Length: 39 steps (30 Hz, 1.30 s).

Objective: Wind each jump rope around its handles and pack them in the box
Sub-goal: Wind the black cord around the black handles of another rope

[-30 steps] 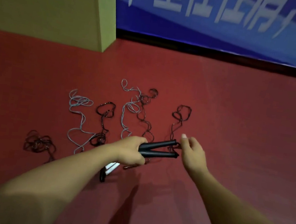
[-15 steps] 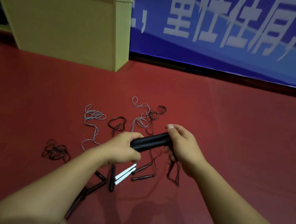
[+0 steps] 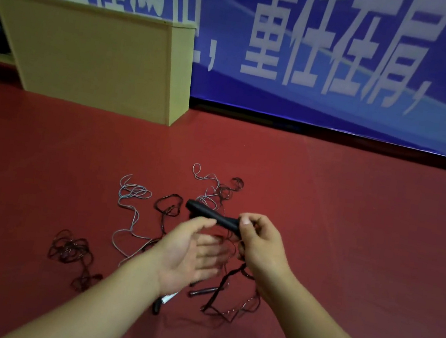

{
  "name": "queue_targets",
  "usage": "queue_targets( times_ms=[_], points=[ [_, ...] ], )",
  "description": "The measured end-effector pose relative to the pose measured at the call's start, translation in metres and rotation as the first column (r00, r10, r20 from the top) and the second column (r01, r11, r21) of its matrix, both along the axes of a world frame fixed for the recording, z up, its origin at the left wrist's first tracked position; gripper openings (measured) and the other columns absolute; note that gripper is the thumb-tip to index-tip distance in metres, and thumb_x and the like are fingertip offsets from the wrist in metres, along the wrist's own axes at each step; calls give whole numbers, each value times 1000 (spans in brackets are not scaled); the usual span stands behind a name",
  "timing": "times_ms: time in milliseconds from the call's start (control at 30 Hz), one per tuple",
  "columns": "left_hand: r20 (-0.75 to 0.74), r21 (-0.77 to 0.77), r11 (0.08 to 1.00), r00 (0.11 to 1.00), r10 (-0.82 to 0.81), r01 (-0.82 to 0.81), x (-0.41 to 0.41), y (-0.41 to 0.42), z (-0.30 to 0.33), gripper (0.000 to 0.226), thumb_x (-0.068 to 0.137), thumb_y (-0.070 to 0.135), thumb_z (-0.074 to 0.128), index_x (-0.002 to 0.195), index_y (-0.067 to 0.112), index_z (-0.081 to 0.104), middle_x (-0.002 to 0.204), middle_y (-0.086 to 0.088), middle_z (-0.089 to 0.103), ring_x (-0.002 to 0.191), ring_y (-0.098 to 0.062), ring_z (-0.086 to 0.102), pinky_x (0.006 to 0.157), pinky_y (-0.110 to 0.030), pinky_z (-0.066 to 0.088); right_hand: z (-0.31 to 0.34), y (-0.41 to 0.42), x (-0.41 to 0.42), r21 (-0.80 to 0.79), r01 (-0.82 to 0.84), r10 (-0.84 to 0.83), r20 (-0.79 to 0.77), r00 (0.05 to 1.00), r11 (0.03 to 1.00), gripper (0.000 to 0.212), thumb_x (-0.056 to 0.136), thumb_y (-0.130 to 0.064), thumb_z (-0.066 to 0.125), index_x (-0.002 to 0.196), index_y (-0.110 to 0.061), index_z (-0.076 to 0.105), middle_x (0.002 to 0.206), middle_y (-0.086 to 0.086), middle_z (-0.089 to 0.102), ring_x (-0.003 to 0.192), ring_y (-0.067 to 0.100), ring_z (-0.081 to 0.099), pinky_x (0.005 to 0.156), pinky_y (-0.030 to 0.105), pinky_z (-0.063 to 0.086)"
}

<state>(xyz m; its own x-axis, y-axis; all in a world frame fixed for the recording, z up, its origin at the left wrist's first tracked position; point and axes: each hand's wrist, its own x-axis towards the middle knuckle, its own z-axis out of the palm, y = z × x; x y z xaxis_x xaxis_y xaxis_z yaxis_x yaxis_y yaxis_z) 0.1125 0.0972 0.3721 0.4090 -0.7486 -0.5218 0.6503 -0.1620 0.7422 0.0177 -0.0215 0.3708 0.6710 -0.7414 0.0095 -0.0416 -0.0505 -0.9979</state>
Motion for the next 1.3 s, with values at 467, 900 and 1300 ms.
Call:
queue_targets(
  times_ms=[467, 900, 1300],
  points=[
    [-101, -141, 917, 927, 362, -374, 28, -12, -9, 14, 101, 23, 49, 103, 10, 54, 101, -10, 73, 93, -26, 69, 71, -39, 51, -20, 18, 15, 261, -402, 438, -96, 894, 878, 31, 96, -13, 59, 125, -18, 50, 86, 11, 68, 62, 26, 64, 81, 59, 51],
    [-32, -130, 824, 833, 552, -552, 90, 14, -22, 26, 102, 19, 48, 79, 9, 52, 57, -3, 59, 52, -15, 63, 74, -35, 54, -19, -18, 15, 228, -571, 614, -352, 707, 789, 20, 100, -16, 51, 87, -6, 62, 58, -2, 50, 62, 19, 55, 67, 28, 46],
    [-328, -238, 693, 728, 602, -681, 100, 25, -25, 23, 104, 24, 43, 89, 11, 55, 86, -6, 66, 88, -21, 67, 81, -40, 52, -24, -17, 16, -91, -514, 459, -339, 821, 853, 9, 91, -26, 67, 97, -20, 63, 61, -2, 44, 54, 13, 34, 48, 22, 29]
  ],
)
